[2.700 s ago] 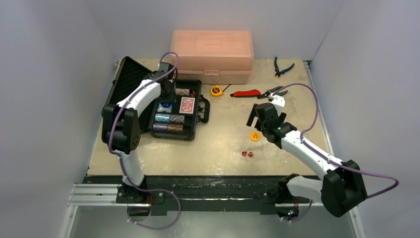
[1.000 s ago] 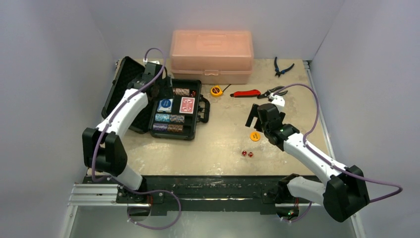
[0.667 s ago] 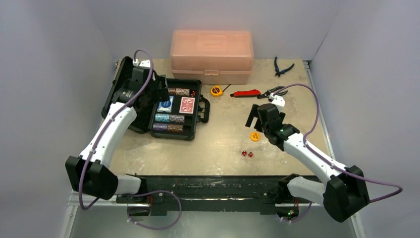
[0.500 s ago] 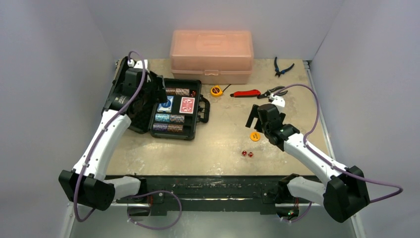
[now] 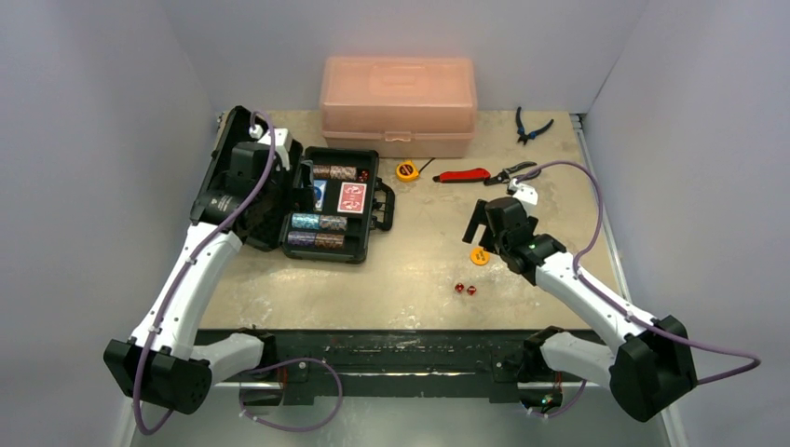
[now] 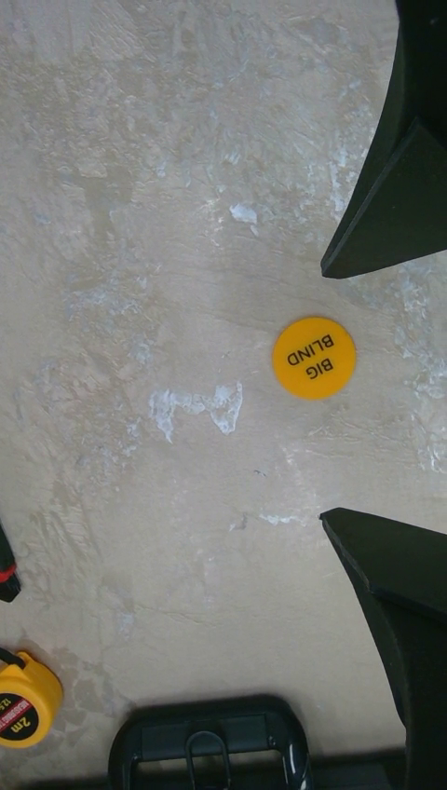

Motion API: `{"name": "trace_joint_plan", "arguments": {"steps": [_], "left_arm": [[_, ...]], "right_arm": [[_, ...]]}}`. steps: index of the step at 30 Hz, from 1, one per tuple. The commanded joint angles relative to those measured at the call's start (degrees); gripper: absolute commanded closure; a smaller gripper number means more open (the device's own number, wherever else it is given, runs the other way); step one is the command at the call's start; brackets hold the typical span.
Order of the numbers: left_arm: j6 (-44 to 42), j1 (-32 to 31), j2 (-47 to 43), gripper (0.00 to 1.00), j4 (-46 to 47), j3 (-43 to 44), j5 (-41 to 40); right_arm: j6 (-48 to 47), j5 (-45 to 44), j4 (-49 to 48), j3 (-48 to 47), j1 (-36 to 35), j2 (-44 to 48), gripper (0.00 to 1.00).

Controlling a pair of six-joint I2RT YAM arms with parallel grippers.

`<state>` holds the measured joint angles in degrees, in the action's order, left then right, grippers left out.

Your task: Pack up texas hold em set

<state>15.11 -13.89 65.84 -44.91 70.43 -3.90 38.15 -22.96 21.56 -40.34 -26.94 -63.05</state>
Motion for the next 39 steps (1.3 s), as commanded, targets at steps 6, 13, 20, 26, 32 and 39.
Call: {"name": "trace_joint_plan", "arguments": {"steps": [6, 13, 20, 26, 32, 39], "left_arm": [[-2.45, 0.27, -1.97, 0.04, 1.94, -2.93, 3.27], [-2.61, 0.03, -3.43, 0.05, 2.09, -3.81, 3.2], [-2.87, -0.3, -3.86, 0.07, 1.84, -3.9, 2.86], [-2.91, -0.35, -4.12, 0.07, 1.9, -3.93, 2.56], [-3.02, -0.35, -4.3, 0.08, 1.89, -3.9, 2.63], [-2.32, -0.37, -4.45, 0.07, 2.09, -3.57, 1.73]], "right_arm": [[3.47, 2.17, 3.76, -0.59, -0.01, -2.05, 0.01], [3.51, 5.08, 3.72, -1.94, 0.01, -7.42, 0.01], [1.67, 6.77, 4.8, -5.3, -0.04, -14.12, 0.01], [1.28, 6.92, 4.48, -5.95, 0.01, -16.69, 0.01], [0.41, 6.26, 5.06, -6.93, 0.0, -18.44, 0.01], [-0.78, 5.58, 5.75, -7.69, 0.0, -19.86, 0.01]]}}
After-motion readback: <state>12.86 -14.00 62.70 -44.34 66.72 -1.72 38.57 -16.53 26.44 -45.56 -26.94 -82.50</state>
